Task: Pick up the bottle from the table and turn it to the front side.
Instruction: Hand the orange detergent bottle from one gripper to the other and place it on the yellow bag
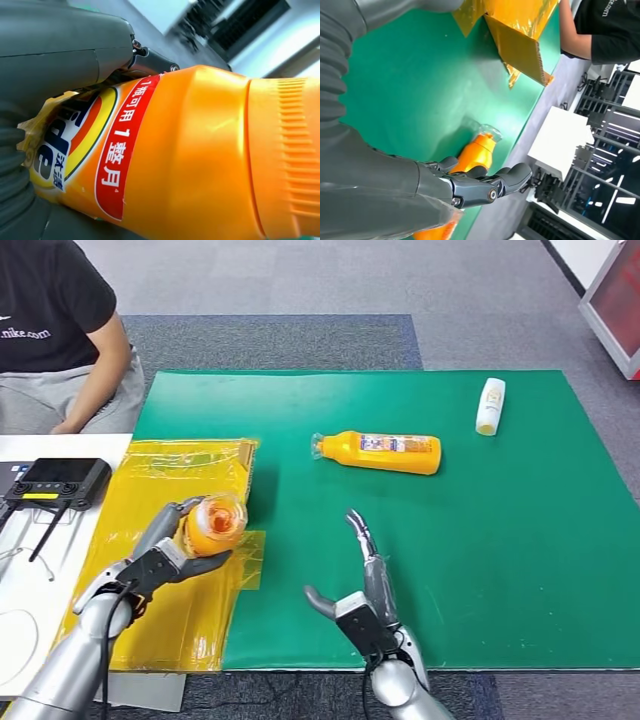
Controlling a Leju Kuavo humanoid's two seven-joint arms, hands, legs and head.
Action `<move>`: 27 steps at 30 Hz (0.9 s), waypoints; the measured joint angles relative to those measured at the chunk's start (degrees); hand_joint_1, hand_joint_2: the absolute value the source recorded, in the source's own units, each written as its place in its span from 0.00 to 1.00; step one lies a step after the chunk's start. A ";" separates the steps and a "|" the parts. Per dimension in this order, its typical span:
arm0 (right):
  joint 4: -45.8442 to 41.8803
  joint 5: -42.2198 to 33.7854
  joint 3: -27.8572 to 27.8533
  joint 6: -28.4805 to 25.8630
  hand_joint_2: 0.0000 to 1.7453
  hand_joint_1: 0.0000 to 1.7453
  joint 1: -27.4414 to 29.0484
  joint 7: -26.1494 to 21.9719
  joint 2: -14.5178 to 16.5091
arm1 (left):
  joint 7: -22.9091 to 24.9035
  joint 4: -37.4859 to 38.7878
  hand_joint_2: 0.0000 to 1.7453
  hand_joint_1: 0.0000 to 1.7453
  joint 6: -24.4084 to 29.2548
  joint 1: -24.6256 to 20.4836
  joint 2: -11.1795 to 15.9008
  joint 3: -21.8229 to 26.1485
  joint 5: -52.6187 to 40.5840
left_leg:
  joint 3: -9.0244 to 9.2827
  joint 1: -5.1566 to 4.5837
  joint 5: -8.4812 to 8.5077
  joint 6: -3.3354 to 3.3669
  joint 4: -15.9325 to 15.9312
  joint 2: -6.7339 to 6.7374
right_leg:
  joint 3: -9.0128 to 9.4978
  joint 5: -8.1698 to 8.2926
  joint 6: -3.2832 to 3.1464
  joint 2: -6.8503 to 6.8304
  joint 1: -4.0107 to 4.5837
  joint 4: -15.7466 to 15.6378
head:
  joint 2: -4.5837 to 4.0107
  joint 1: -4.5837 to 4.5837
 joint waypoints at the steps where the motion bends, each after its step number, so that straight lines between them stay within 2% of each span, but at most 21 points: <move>1: 0.09 -0.09 -0.14 0.02 1.00 0.00 0.17 -0.02 0.08 | 0.29 -0.43 1.00 1.00 -0.10 0.31 0.72 0.54 -0.40 | -0.01 0.00 0.00 0.00 0.00 0.00 | 0.00 0.00 0.00 0.00 0.00 0.00 | 0.00 0.01; 12: 1.42 -1.50 -0.98 1.10 1.00 0.00 0.64 0.10 0.98 | 1.09 -1.79 1.00 1.00 -2.91 2.61 6.80 1.10 -2.49 | -0.05 0.00 0.00 -0.01 0.01 0.00 | -0.06 0.01 -0.02 0.00 -0.01 0.00 | 0.00 -0.01; 18: 2.24 -2.00 -1.05 1.27 1.00 0.00 0.51 0.18 1.26 | 1.09 -0.99 1.00 1.00 -3.79 2.07 7.26 0.34 -3.46 | -0.05 0.00 0.02 -0.02 0.00 -0.01 | -0.06 0.02 -0.02 0.00 -0.01 0.00 | 0.00 0.01; 27: 3.86 -2.13 -1.16 1.47 1.00 0.00 0.09 0.66 1.68 | 1.33 4.27 1.00 1.00 -4.19 -2.06 7.82 -3.38 -5.31 | 0.06 0.00 0.05 -0.07 0.00 -0.01 | 0.05 0.05 -0.07 0.00 -0.02 0.00 | 0.00 0.00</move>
